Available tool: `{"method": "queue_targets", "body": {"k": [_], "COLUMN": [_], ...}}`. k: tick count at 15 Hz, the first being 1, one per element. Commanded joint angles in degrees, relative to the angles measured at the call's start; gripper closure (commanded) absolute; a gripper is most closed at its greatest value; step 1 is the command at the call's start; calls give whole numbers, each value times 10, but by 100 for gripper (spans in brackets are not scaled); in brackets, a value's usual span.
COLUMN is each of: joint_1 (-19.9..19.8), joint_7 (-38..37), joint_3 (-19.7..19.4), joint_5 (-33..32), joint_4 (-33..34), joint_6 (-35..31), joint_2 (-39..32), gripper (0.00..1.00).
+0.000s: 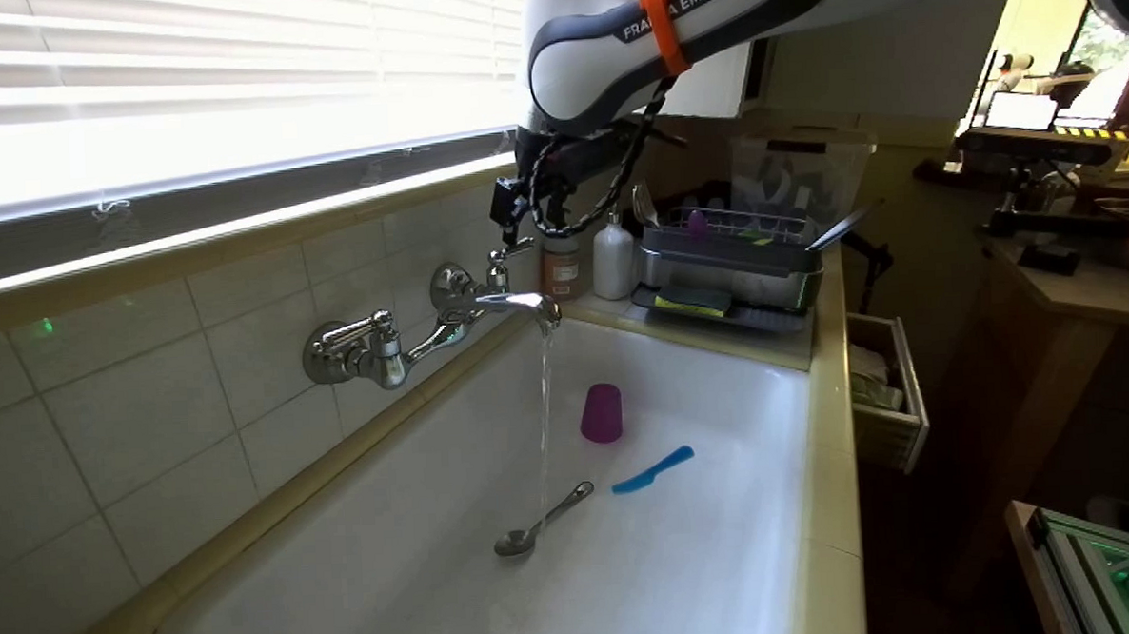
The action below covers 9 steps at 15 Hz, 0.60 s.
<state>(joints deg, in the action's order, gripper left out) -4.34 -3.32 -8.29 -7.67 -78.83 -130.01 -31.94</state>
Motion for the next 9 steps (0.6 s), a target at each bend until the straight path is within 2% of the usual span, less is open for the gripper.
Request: {"method": "queue_targets", "body": {"k": [1, 9], "joint_1": [2, 6], "joint_7": [10, 4], "joint_3": [-3, -5], "joint_5": [-22, -39], "joint_4": [-29, -32], "joint_6": [30, 14], "joint_2": [12, 15], "gripper": [0, 0]}}
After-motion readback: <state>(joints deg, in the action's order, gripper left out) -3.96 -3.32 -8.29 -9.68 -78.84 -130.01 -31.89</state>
